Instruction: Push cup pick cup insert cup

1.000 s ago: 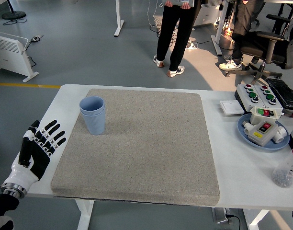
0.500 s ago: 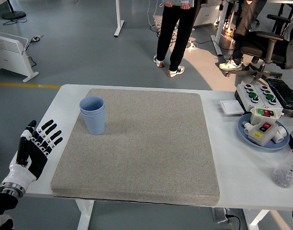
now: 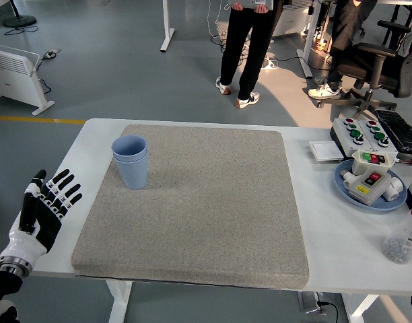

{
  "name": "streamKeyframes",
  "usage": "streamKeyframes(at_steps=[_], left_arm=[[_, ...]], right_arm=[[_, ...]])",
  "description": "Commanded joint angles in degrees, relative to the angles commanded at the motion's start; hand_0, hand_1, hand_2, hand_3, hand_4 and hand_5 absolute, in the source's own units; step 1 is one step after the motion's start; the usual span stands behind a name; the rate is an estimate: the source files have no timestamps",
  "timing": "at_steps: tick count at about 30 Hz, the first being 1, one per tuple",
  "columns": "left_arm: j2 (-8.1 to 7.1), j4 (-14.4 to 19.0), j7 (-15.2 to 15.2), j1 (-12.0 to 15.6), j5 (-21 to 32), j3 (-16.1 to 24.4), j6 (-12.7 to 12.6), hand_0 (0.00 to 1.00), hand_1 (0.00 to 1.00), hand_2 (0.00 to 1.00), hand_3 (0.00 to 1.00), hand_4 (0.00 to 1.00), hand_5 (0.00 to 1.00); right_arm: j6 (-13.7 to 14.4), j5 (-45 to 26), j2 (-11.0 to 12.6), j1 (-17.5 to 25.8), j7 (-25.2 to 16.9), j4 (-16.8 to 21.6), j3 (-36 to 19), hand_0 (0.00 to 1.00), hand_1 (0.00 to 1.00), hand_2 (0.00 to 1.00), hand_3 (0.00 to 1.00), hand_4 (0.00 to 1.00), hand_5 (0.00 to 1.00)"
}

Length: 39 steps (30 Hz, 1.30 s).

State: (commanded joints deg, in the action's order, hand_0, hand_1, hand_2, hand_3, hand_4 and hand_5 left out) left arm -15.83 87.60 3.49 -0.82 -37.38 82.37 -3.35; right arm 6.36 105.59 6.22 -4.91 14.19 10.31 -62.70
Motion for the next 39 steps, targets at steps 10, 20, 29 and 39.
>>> streamKeyframes(at_steps=[10,20,29,39], left_arm=[[0.31,-0.26,-0.08,0.48,-0.48,1.34,-0.02,0.861,0.878,0.906,0.816,0.645,0.998],[0.38,-0.52,-0.15,0.45,-0.70,1.92,-0.19,0.860,0.878,0.905,0.817,0.646,0.998],[0.39,-0.74,-0.21,0.45,-0.69,1.91,-0.25,0.860,0.875,0.904,0.817,0.644,0.998],[0.28,-0.80,-0.25,0.72,-0.84,1.62,-0.28,0.860,0.875,0.903,0.817,0.644,0.998]], right_arm=[[0.02,-0.10,0.00,-0.29,-0.39,0.00,0.40,0.528,0.547,0.548,0.527,0.048,0.771],[2.78,-5.25,0.70,-0.99,-4.24,0.00,8.29,0.528,0.547,0.584,0.542,0.048,0.755],[1.82,-19.56,2.56,-1.11,-10.01,0.00,21.50,0.528,0.546,0.690,0.603,0.104,0.661],[-6.19,-23.48,2.87,-2.08,-13.51,0.00,21.56,0.525,0.538,0.754,0.641,0.173,0.623]])
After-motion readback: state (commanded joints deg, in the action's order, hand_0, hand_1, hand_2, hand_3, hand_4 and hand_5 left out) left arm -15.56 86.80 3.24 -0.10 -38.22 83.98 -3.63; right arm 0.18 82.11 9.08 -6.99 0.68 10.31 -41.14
